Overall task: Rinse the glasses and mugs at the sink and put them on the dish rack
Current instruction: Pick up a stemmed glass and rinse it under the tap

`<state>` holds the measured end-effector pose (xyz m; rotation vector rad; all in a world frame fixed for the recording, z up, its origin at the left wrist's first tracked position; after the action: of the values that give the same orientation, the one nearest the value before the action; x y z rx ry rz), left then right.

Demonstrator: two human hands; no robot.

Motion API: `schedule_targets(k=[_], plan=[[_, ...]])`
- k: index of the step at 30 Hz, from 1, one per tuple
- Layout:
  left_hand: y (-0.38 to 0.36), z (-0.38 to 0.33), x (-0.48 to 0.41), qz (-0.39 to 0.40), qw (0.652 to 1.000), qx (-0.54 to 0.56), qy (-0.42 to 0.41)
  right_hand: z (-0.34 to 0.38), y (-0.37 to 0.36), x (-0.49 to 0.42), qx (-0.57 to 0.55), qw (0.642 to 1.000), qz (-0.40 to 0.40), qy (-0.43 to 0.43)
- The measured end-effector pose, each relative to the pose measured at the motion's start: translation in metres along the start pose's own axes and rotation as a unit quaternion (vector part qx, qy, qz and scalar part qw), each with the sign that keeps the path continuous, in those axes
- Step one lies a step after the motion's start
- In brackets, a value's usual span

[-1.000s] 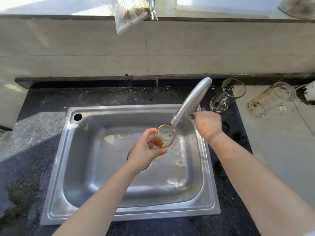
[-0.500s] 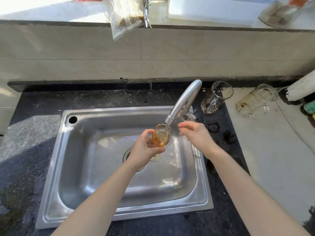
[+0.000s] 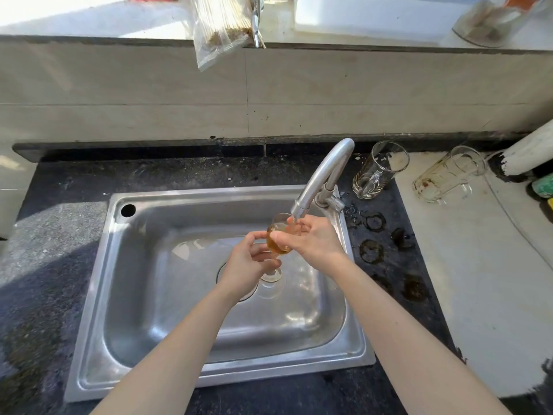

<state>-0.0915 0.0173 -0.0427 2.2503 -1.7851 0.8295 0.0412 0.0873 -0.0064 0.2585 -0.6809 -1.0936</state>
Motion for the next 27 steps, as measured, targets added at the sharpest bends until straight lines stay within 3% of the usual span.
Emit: schedule_targets(k=[5,16,22,27], plan=[[0.006,0.003,-0.001,0.030,0.998,-0.054,0.017,-0.008,-0.005,0.003,0.020,1.000,0.007,-0.004],[0.017,0.007,0.000,0.015,0.992,-0.114,0.050,-0.013,-0.004,-0.001,0.086,0.996,0.025,-0.009],[0.018,0.009,-0.005,0.003,0.991,-0.115,0.069,-0.019,0.001,-0.006,0.040,0.997,0.039,-0.048],[0.012,0.010,0.002,0.054,0.983,-0.116,0.129,-0.020,-0.004,-0.005,0.046,0.987,0.113,-0.106]])
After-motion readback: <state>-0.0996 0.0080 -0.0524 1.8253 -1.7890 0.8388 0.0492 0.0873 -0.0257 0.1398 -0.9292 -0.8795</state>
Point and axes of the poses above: each hand's wrist, its own x-axis away from the middle knuckle, its own y-axis out of the back of the hand, z = x × y, the point moved 3 cm from there along -x, towards the middle knuckle, and after that the axes turned 15 degrees about x, right-handed, at the moved point
